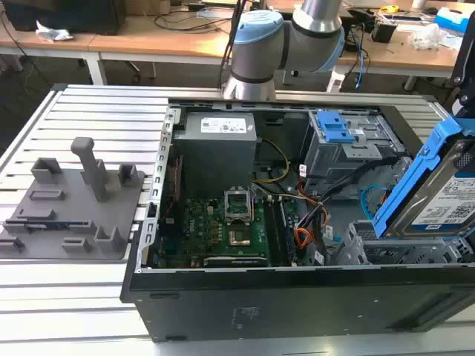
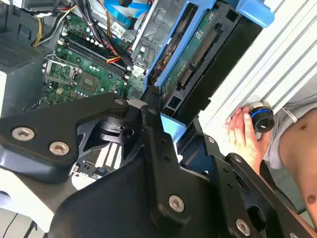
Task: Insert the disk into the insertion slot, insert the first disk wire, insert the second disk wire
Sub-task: 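Insert the disk into the insertion slot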
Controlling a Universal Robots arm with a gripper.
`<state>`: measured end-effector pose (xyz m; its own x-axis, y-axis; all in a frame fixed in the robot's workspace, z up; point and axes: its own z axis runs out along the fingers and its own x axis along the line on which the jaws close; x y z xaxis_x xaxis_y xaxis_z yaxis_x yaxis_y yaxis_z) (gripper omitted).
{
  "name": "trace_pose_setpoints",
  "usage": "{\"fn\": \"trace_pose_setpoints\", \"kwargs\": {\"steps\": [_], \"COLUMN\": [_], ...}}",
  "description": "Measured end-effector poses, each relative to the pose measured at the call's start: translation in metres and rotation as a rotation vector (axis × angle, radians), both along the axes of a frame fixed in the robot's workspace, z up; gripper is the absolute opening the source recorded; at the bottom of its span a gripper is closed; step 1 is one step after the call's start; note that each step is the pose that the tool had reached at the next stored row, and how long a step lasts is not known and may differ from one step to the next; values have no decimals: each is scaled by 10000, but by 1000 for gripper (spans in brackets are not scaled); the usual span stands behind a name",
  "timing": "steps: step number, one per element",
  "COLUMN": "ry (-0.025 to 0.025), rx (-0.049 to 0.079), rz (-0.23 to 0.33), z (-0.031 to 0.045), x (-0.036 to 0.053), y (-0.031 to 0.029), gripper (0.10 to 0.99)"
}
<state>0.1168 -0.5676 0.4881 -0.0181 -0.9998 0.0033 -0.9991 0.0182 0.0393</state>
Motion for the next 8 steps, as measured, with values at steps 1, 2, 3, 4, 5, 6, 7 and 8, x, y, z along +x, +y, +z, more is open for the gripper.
{"fn": "trace_pose_setpoints", "kwargs": {"steps": [1,2,3,4,5,6,7,8], "ry": [0,0,0,0,0,0,0,0], "rx": [0,0,0,0,0,0,0,0], "rz": [0,0,0,0,0,0,0,0], "z": [0,0,0,0,0,0,0,0], "x": [0,0,0,0,0,0,0,0], "y": [0,0,0,0,0,0,0,0], "gripper": [365,365,365,365,365,365,365,365]}}
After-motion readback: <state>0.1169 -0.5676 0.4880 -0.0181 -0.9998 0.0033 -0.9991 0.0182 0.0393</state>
